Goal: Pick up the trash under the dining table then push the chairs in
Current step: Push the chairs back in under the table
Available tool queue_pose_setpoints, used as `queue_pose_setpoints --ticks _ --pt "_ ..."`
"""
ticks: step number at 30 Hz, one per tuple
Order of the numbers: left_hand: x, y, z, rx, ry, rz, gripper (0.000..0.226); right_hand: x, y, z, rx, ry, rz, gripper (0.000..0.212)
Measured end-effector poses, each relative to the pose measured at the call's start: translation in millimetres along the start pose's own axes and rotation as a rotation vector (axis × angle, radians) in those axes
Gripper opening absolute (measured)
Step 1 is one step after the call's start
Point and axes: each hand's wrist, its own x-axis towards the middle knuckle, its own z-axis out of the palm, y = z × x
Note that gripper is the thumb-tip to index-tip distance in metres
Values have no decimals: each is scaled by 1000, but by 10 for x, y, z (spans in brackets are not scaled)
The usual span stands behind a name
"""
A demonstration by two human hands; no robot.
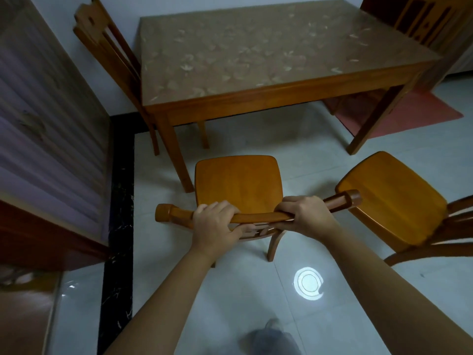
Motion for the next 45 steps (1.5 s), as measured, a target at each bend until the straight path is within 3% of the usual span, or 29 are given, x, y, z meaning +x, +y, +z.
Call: queue_pose_setpoints --ticks 10,15,20,33,45 --pt "984 -251 240 62 -41 -88 51 754 817 53 13 67 -44 44" --pt "1449 -391 423 60 -36 -100 46 1090 1252 89 20 46 -32 31" --pt "1877 -649 559 57 -24 -68 50 1439 1584 181 23 81 -40 45" --pt "2962 -1243 864 50 -2 -30 50 2323 2368 323 1 97 -15 45" --pt "3746 -1292 1241 86 14 -97 51 2807 3209 267 32 70 -41 51"
